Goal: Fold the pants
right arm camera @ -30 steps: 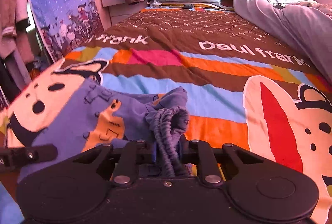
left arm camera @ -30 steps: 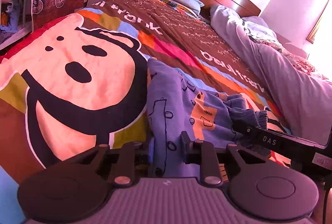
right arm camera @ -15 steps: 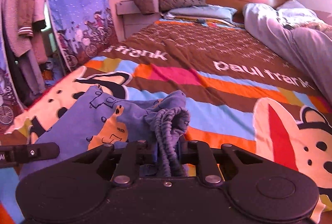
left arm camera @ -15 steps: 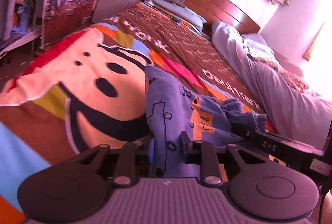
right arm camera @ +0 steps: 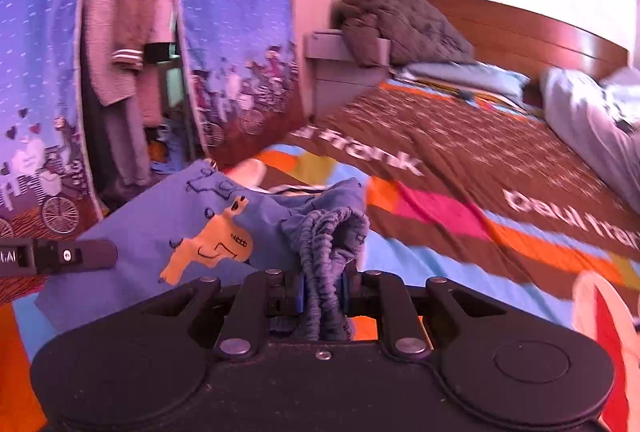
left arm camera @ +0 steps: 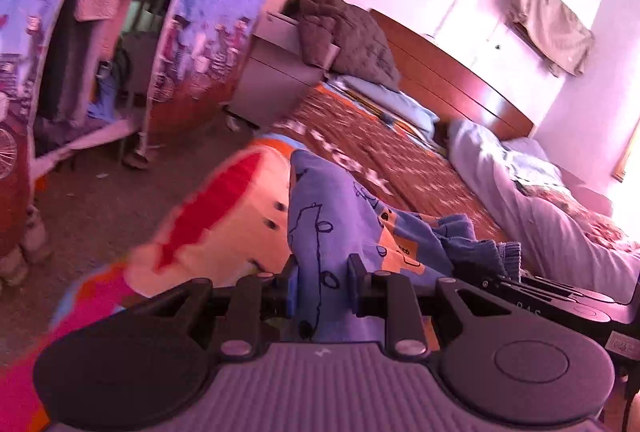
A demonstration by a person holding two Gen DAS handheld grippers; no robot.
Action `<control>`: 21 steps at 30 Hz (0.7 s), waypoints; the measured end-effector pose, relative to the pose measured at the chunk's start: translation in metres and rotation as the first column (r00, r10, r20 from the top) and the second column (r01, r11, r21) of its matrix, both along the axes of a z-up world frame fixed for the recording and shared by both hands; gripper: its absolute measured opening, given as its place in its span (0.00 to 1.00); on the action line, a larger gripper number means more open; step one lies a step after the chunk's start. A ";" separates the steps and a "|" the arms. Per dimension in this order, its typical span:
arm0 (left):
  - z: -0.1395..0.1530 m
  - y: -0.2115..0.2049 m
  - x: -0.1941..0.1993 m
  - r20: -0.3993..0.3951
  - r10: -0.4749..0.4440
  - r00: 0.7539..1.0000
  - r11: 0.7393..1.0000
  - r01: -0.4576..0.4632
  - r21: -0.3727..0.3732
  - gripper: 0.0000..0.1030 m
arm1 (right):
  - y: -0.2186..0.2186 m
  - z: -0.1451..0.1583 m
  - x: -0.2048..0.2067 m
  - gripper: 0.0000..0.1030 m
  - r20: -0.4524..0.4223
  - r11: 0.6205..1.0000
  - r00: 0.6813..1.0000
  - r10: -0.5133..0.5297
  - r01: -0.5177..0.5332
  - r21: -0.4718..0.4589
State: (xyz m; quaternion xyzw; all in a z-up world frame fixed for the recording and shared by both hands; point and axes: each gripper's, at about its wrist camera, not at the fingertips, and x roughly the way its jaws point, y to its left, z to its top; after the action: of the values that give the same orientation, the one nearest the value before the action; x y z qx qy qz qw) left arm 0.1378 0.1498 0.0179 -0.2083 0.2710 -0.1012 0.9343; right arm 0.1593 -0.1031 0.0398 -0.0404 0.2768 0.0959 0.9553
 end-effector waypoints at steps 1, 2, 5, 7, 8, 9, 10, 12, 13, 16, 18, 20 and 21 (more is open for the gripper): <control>-0.001 0.007 0.000 -0.008 0.022 1.000 1.000 -0.022 0.006 0.25 | 0.007 0.000 0.003 0.16 -0.001 1.000 1.000 0.014 -0.014 0.004; -0.002 0.012 0.001 -0.019 0.041 0.999 0.999 -0.040 0.012 0.25 | 0.014 -0.001 0.007 0.16 -0.006 1.000 1.000 0.026 -0.026 0.009; -0.008 0.023 0.004 -0.049 0.079 0.996 0.996 -0.077 0.032 0.25 | 0.031 -0.007 0.019 0.16 -0.039 0.997 0.998 0.048 -0.046 0.057; -0.014 0.031 0.007 -0.076 0.093 0.993 0.995 -0.091 0.032 0.25 | 0.040 -0.012 0.025 0.16 -0.060 0.996 0.997 0.055 -0.050 0.077; -0.017 0.035 0.009 -0.093 0.096 0.991 0.995 -0.093 0.030 0.25 | 0.045 -0.016 0.028 0.16 -0.069 0.996 0.996 0.060 -0.054 0.077; -0.020 0.039 0.010 -0.113 0.097 0.989 0.995 -0.095 0.026 0.25 | 0.050 -0.021 0.031 0.16 -0.082 0.996 0.994 0.066 -0.060 0.073; -0.024 0.044 0.012 -0.133 0.098 0.986 0.995 -0.096 0.018 0.25 | 0.053 -0.026 0.033 0.16 -0.095 0.996 0.993 0.068 -0.062 0.071; -0.030 0.048 0.015 -0.158 0.098 0.982 0.995 -0.100 0.000 0.25 | 0.058 -0.037 0.038 0.17 -0.128 0.996 0.990 0.064 -0.056 0.065; -0.032 0.049 0.016 -0.164 0.096 0.982 0.995 -0.098 -0.002 0.25 | 0.057 -0.042 0.041 0.17 -0.143 0.996 0.988 0.059 -0.050 0.068; -0.034 0.049 0.020 -0.162 0.084 0.983 0.996 -0.081 0.029 0.26 | 0.052 -0.053 0.041 0.20 -0.165 0.995 0.985 0.040 -0.025 0.094; -0.035 0.047 0.020 -0.163 0.079 0.984 0.996 -0.072 0.050 0.26 | 0.050 -0.057 0.041 0.21 -0.172 0.994 0.985 0.031 -0.013 0.104; -0.036 0.046 0.019 -0.168 0.074 0.983 0.996 -0.066 0.055 0.27 | 0.052 -0.058 0.041 0.21 -0.169 0.996 0.985 0.030 -0.015 0.093; -0.037 0.047 0.019 -0.173 0.072 0.982 0.997 -0.064 0.049 0.27 | 0.052 -0.059 0.041 0.21 -0.169 0.996 0.985 0.030 -0.016 0.087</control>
State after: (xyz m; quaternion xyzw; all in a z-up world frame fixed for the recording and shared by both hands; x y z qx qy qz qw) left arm 0.1570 0.1966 -0.0190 -0.2051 0.3469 -0.0445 0.9141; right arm 0.2000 -0.0510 -0.0191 0.0055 0.3525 0.1217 0.9279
